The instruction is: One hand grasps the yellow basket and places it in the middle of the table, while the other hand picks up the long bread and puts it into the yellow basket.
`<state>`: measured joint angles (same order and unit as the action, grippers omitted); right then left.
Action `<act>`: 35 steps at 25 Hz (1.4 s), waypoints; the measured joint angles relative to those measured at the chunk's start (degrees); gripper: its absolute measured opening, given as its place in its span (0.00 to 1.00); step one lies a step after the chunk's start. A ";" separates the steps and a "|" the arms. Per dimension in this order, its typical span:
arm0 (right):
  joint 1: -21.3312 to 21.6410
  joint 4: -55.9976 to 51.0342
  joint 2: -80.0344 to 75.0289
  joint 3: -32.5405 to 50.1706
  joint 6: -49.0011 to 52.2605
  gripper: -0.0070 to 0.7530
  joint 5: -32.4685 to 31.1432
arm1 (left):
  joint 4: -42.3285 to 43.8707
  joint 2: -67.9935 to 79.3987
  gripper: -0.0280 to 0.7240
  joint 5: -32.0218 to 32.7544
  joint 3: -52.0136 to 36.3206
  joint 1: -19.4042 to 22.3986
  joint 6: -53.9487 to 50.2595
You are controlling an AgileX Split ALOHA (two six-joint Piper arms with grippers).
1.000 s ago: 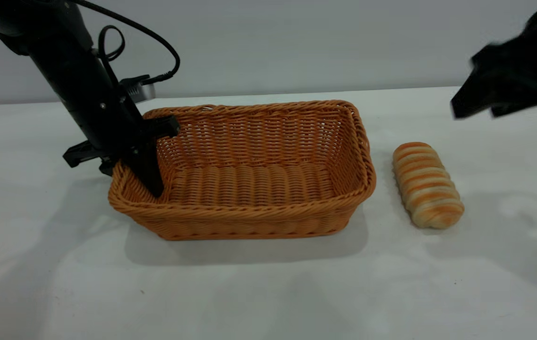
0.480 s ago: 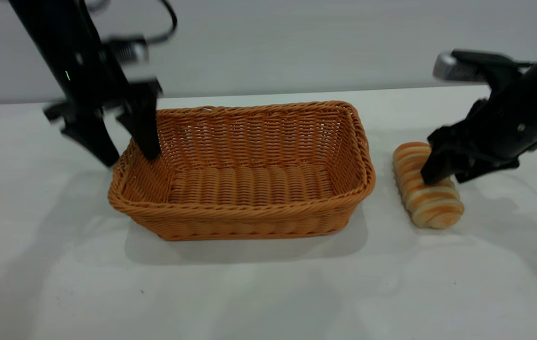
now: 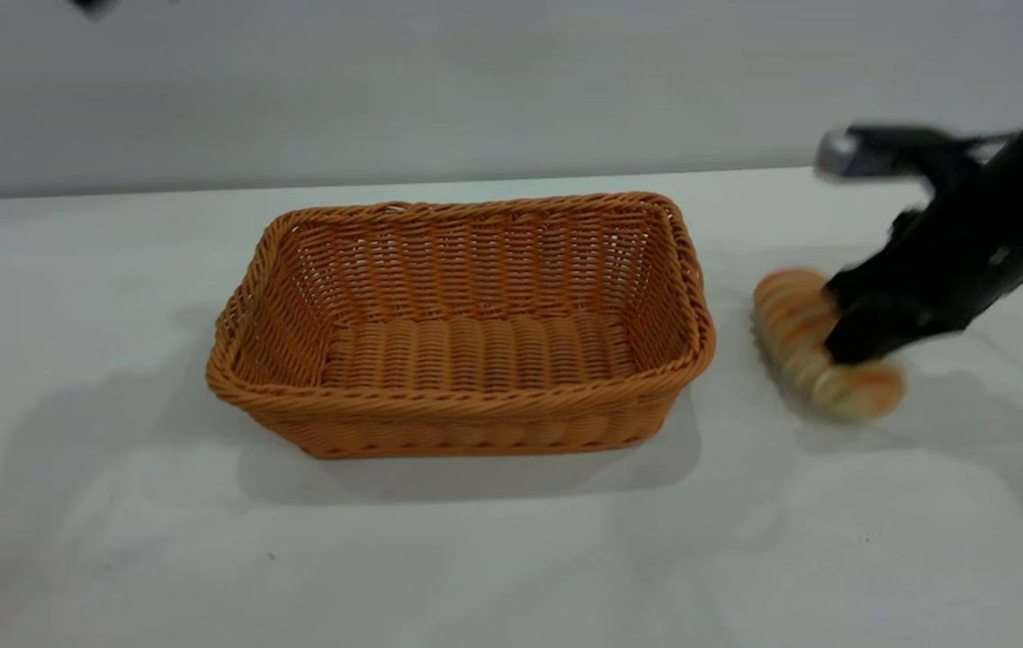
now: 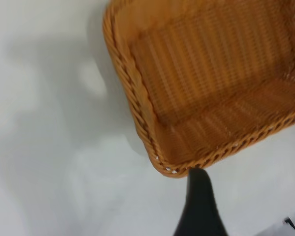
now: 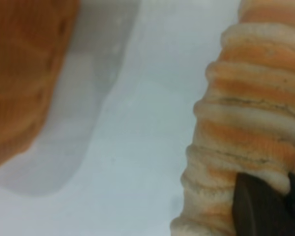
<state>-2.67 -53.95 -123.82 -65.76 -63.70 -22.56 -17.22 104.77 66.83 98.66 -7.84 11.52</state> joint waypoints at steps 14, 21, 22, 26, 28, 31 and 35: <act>-20.21 2.46 17.42 -0.06 8.28 0.10 -3.74 | 4.54 -24.39 0.81 0.11 -5.14 0.00 -1.64; -29.30 0.94 6.11 -5.78 7.91 0.45 4.17 | 4.54 -32.36 0.81 0.11 -16.95 0.00 -1.97; -29.44 0.94 4.92 -6.57 7.91 0.53 4.17 | 4.54 -33.29 0.81 0.11 -19.00 0.00 -1.97; -28.25 2.33 5.17 -9.34 9.72 0.86 -1.67 | 5.81 -36.47 0.81 0.11 -26.28 0.00 -1.97; -26.38 5.61 8.71 -9.47 13.09 0.91 -9.89 | 7.18 -37.98 0.81 0.11 -29.05 0.00 -2.09; -22.37 12.99 16.30 -9.42 21.39 0.88 -22.63 | 8.46 -40.98 0.81 0.11 -33.34 0.00 -2.14; -19.71 22.44 28.78 -6.69 29.06 0.78 -32.58 | 8.98 -46.09 0.81 0.11 -39.89 0.00 -2.18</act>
<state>-22.37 -31.51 -95.04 -72.45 -34.64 -55.14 -8.24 58.68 66.95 58.77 -7.84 9.34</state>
